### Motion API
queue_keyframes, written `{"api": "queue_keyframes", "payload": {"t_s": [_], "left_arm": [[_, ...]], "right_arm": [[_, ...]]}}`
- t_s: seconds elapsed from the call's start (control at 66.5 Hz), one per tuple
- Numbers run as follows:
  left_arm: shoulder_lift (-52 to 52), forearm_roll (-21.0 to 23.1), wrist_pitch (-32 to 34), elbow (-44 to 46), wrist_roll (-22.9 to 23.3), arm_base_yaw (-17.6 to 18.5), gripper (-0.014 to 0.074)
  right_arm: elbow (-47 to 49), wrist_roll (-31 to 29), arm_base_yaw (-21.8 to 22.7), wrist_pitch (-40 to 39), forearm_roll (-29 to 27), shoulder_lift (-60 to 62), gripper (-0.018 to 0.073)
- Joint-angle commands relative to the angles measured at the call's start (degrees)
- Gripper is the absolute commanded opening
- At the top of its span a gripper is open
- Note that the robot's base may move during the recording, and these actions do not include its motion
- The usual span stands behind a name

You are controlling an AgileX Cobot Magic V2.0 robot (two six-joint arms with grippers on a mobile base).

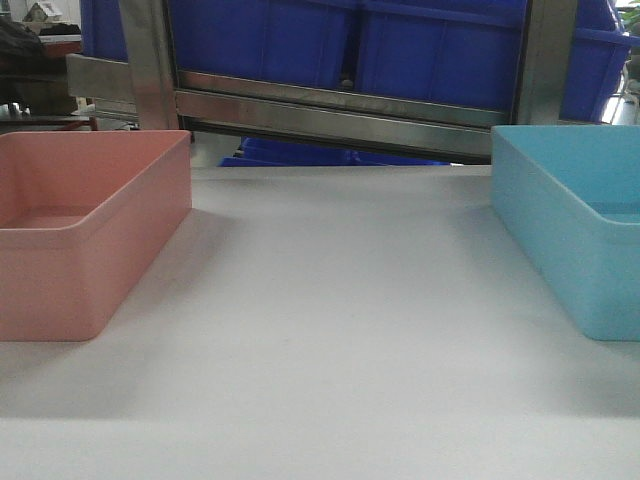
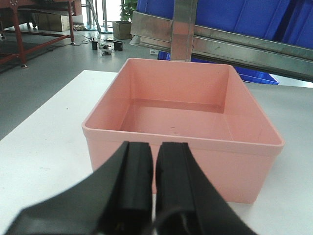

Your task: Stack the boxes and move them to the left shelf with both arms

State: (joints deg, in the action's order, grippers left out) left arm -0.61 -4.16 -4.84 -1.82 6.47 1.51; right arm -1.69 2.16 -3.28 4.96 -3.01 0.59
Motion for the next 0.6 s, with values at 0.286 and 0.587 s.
{"api": "queue_keyframes", "payload": {"t_s": [0.286, 0.587], "left_arm": [[-0.9, 0.0, 5.2, -1.7, 0.0, 0.0, 0.0011], [-0.9, 0.1, 10.7, -1.7, 0.0, 0.0, 0.0011]], "right_arm": [[1.1, -0.3, 0.3, -5.0, 0.0, 1.2, 0.0056], [1.1, -0.3, 0.3, -5.0, 0.0, 1.2, 0.0056]]}}
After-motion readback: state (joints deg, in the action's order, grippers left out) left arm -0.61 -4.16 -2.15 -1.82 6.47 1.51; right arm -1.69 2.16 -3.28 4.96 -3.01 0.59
